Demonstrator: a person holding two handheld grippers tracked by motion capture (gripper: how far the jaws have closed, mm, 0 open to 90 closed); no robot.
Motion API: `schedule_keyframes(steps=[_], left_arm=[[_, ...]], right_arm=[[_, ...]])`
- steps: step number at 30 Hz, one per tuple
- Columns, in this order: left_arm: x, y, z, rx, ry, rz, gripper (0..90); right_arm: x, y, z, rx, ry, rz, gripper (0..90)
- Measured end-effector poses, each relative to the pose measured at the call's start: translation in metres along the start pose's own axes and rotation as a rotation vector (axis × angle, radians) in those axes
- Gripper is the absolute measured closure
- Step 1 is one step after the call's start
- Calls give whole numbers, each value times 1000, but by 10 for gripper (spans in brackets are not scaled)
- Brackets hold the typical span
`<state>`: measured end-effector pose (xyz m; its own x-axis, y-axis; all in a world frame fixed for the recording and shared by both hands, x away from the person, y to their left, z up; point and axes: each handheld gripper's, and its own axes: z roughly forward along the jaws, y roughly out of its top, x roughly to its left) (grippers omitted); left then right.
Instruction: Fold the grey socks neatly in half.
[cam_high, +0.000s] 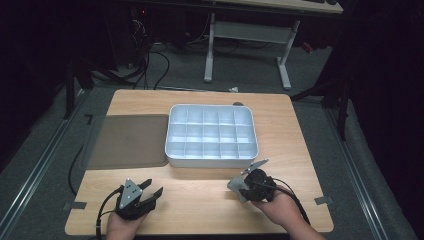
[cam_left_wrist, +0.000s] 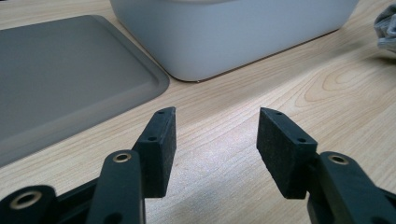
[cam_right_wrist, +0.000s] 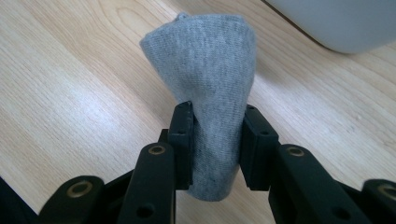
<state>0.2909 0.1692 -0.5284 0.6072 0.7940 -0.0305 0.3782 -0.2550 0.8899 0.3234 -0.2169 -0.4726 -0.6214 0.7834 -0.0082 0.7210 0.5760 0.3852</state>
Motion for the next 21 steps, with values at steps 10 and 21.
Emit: schedule_keyframes(steps=[10,21], left_arm=[[0,2,-2,-11,-6,2,460],[0,3,-4,-26,-12,2,453]], right_arm=[[-12,0,-13,35,-11,9,698],[-26,9,-35,29,-30,21,698]])
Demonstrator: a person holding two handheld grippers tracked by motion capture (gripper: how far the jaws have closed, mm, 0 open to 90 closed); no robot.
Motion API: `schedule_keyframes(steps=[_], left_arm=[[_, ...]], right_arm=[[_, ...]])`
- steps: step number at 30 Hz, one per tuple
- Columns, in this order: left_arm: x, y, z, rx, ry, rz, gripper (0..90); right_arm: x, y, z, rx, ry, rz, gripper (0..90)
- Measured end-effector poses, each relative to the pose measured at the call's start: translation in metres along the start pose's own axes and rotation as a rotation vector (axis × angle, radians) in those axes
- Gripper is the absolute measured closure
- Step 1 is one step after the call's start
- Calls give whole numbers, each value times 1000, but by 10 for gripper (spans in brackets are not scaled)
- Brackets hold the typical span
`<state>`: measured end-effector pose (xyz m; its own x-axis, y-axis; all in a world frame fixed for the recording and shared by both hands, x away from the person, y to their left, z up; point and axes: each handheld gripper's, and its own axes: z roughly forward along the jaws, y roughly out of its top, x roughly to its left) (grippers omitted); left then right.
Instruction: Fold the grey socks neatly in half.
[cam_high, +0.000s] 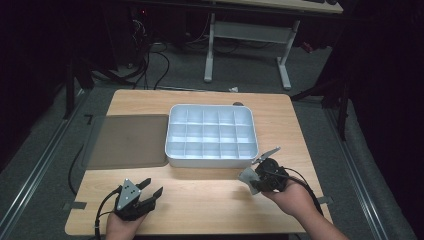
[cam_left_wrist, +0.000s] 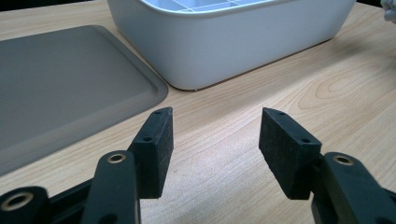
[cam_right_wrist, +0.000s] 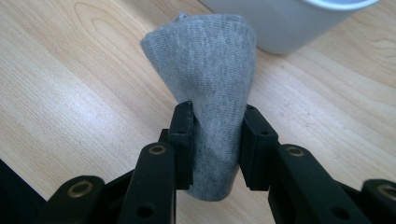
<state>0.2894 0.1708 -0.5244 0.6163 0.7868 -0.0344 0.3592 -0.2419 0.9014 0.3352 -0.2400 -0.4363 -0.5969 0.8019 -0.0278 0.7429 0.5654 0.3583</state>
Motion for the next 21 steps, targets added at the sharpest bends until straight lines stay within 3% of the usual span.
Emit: schedule_keyframes(steps=[10,21], left_arm=[[0,0,1,-4,-8,-1,450],[-2,0,2,2,-17,2,451]], right_arm=[[-3,3,2,-1,-2,10,698],[-12,10,-9,-7,7,33,700]])
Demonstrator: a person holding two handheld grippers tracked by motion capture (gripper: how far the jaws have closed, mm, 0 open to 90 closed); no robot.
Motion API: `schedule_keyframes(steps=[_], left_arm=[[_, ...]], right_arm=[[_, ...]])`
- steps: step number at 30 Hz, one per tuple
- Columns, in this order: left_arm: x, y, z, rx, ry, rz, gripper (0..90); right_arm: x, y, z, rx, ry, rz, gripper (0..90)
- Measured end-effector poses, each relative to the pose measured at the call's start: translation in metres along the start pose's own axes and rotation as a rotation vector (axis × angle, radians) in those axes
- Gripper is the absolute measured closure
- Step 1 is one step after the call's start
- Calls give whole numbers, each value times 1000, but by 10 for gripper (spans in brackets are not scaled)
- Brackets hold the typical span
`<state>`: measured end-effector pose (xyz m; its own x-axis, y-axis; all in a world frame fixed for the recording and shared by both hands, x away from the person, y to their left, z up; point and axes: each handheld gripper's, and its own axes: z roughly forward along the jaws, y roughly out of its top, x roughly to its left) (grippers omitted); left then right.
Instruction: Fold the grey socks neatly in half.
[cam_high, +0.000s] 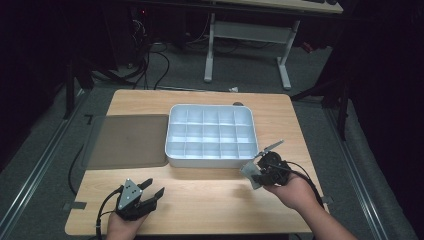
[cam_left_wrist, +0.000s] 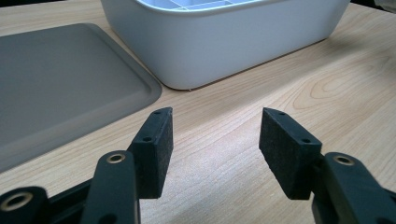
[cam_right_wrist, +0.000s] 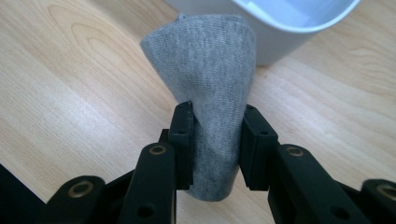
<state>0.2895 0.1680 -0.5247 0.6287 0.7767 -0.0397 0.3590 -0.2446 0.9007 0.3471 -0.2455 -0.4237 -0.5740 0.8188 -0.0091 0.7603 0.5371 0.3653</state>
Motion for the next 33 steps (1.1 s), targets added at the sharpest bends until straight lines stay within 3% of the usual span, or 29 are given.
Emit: schedule_keyframes(steps=[7,15,33], left_arm=[[-1,-1,-4,-6,2,6,454],[-1,0,-1,1,-5,7,456],[-2,-1,0,3,-14,20,455]], right_arm=[[-6,9,-16,-23,-9,15,700],[-13,28,-25,-8,-28,13,700],[-29,79,-14,67,-63,66,700]])
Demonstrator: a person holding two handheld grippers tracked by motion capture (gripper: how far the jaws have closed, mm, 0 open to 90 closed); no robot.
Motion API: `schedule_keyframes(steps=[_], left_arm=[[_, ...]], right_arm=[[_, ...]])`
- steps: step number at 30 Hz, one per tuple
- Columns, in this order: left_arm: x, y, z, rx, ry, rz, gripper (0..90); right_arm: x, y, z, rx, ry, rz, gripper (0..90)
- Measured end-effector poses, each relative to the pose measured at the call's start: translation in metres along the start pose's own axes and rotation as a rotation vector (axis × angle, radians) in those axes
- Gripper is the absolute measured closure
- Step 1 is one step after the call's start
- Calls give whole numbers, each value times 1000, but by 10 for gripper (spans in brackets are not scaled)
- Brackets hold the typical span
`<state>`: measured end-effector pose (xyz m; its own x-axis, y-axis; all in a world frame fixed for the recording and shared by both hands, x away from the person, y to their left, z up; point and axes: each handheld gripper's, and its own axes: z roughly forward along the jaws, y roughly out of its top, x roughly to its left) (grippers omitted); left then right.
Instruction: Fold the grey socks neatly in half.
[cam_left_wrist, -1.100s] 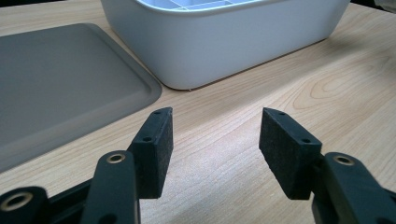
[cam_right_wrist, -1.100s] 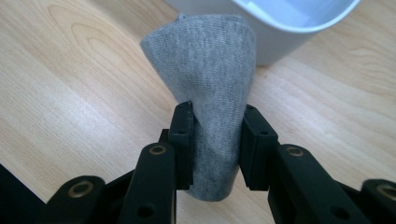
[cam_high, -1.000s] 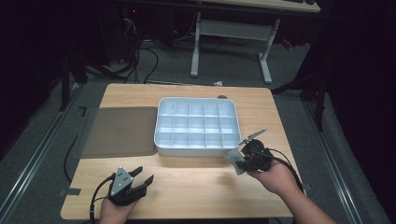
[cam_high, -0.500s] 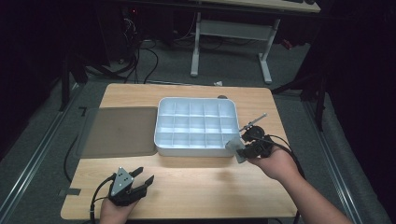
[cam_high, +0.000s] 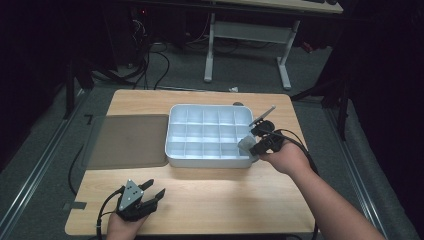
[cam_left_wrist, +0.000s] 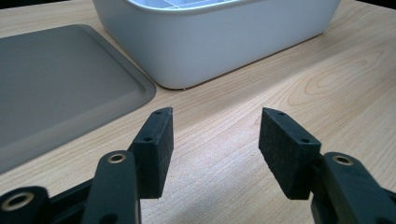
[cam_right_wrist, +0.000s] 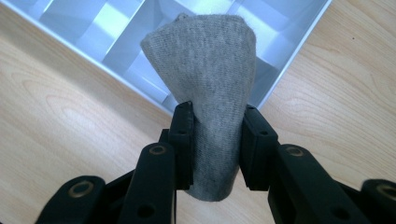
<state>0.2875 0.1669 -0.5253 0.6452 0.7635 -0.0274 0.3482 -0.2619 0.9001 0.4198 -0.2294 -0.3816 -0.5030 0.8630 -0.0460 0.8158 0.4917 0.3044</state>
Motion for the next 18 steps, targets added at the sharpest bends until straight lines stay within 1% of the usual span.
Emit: schedule_keyframes(steps=[2,3,4,5,6,10,11,12,15,18], left_arm=[[0,0,0,0,2,3,456],[0,0,-1,0,2,3,455],[0,0,-1,0,2,3,456],[0,0,-1,0,2,3,455],[0,0,-2,-1,3,3,456],[0,0,-2,-1,4,3,455],[0,0,-2,-1,4,4,455],[0,0,-2,-1,4,4,455],[0,-1,-2,-1,4,6,455],[0,-1,-2,0,3,6,454]], right_arm=[[-1,5,3,10,-1,8,700],[-1,7,4,16,2,23,700],[-3,10,7,20,0,12,700],[-2,12,8,26,1,27,700],[-3,14,10,32,-3,21,701],[-6,21,15,49,-9,42,701],[-6,21,16,53,-10,48,700],[-7,22,18,55,-15,43,700],[-9,24,21,75,-23,66,700],[-10,26,27,96,-31,64,700]])
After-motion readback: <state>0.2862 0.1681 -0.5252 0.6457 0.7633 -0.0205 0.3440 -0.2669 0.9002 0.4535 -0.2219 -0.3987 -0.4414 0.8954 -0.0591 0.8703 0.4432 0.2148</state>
